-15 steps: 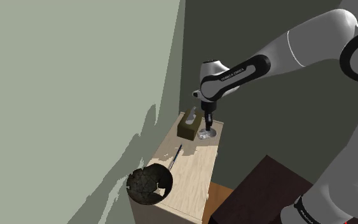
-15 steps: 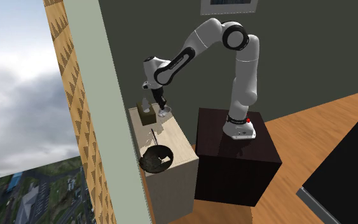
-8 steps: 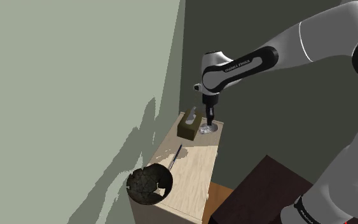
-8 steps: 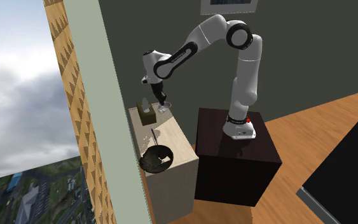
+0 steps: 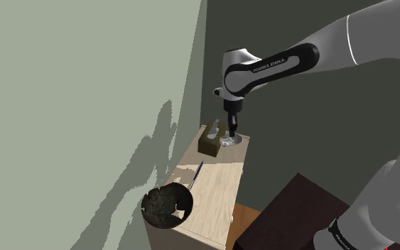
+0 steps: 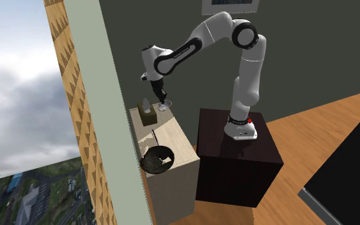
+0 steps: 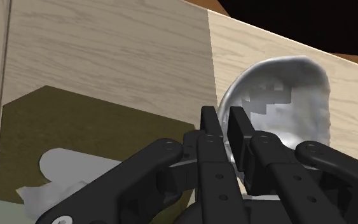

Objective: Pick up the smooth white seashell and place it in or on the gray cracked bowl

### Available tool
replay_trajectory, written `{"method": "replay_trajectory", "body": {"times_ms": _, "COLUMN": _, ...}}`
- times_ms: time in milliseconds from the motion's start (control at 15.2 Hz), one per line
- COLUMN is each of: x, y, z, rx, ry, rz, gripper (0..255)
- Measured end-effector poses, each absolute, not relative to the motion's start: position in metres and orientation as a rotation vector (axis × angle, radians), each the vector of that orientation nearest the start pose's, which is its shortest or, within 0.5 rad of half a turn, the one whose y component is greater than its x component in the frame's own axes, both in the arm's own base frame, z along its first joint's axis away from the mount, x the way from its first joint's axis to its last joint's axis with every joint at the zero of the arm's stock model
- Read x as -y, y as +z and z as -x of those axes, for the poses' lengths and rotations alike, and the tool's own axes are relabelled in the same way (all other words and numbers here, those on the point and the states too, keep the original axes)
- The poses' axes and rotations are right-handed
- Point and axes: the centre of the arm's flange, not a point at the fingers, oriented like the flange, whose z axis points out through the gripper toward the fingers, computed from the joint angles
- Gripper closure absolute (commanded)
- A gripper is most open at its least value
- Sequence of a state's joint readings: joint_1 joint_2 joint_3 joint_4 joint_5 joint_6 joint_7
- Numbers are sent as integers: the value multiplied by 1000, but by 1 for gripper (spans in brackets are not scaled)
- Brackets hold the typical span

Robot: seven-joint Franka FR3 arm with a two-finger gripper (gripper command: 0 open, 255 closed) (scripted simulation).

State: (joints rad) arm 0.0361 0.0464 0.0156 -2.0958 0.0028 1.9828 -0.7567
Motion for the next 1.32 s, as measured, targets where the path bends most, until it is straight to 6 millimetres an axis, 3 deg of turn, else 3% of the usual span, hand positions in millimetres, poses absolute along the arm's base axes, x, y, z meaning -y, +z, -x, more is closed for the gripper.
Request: {"method": "replay_trajectory", "body": {"times_ms": 1320, "x": -291, "y": 397, "z": -515, "rx": 1209, "ry": 229, "rz": 2828, "gripper": 255}}
